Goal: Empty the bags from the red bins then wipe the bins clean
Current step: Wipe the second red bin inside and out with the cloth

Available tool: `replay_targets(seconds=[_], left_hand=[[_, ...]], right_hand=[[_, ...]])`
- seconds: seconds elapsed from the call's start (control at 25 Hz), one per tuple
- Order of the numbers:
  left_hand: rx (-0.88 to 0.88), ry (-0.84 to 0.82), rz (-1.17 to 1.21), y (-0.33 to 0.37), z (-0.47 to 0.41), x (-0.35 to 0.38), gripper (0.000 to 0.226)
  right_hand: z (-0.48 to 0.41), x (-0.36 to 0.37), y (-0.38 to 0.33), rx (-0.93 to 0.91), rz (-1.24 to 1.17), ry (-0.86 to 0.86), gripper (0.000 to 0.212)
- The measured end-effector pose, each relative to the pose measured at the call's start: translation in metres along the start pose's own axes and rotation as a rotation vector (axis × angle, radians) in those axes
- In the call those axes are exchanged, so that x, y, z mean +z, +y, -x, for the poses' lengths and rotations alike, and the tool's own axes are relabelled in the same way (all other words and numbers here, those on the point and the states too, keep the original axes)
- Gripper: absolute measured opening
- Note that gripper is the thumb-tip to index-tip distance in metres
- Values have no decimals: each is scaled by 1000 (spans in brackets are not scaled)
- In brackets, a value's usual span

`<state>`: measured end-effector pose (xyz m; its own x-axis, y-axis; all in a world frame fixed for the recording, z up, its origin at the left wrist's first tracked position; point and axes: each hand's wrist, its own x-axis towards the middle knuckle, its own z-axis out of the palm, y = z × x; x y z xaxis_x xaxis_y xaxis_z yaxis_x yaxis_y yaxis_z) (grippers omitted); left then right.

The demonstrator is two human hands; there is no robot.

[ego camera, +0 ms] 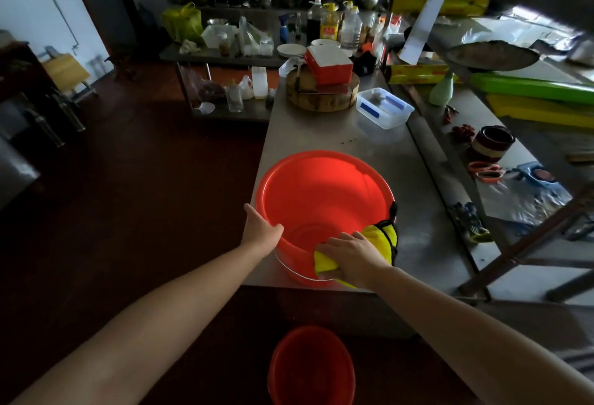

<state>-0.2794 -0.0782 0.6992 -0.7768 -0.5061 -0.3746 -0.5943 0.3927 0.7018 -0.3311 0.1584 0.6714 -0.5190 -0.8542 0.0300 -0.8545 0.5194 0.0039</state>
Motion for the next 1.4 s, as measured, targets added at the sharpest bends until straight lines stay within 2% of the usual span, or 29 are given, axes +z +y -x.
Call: replay_targets(seconds=[0.08, 0.16, 0.32, 0.4, 0.48, 0.56, 0.84, 0.88, 0.92, 0.96, 1.0, 1.04, 1.08, 1.12, 1.2, 1.28, 1.4], left_hand=[[-83, 3, 248, 2, -1, 8, 85], [-159, 22, 463, 3, 1, 14, 80], [-88, 110, 566, 8, 11, 25, 73], [24, 150, 557, 3, 16, 27, 69], [114, 148, 501, -5, 17, 28, 72], [120, 107, 411, -10, 17, 30, 81], [105, -6, 371, -22, 8, 26, 93], [123, 10, 305, -19, 7, 24, 95], [191, 86, 141, -19, 6, 23, 95], [334, 196, -92, -23, 7, 24, 91], [576, 272, -376, -30, 9, 26, 83], [868, 259, -649, -38, 8, 26, 73], [1107, 161, -862, -45, 8, 26, 62], [1250, 57, -1002, -52, 8, 25, 56], [1337, -8, -1109, -60, 6, 23, 49], [1378, 44, -1103, -63, 3, 18, 40], [1399, 78, -1044, -73, 0, 13, 36]], right_hand=[[9, 0, -6, 8, -27, 17, 76], [16, -7, -7, 38, -87, -35, 81], [20, -16, -2, 153, -287, -137, 84], [21, -18, 2, 231, -368, -75, 76], [23, -13, 4, 246, -306, -83, 68], [26, 1, -1, 193, -194, -135, 70], [47, 52, -9, 8, 80, -44, 75], [45, 53, -9, 5, 77, -24, 78], [42, 51, -9, 4, 61, -9, 80], [39, 49, -8, -2, 50, 14, 82], [36, 47, -6, -11, 45, 35, 81], [35, 45, -1, -23, 50, 57, 79], [34, 42, 3, -31, 58, 58, 77], [33, 38, 6, -32, 68, 41, 77], [32, 33, 10, -27, 64, -54, 79], [27, 26, 11, -19, -6, -158, 76], [10, 9, 12, 141, -273, -330, 68]])
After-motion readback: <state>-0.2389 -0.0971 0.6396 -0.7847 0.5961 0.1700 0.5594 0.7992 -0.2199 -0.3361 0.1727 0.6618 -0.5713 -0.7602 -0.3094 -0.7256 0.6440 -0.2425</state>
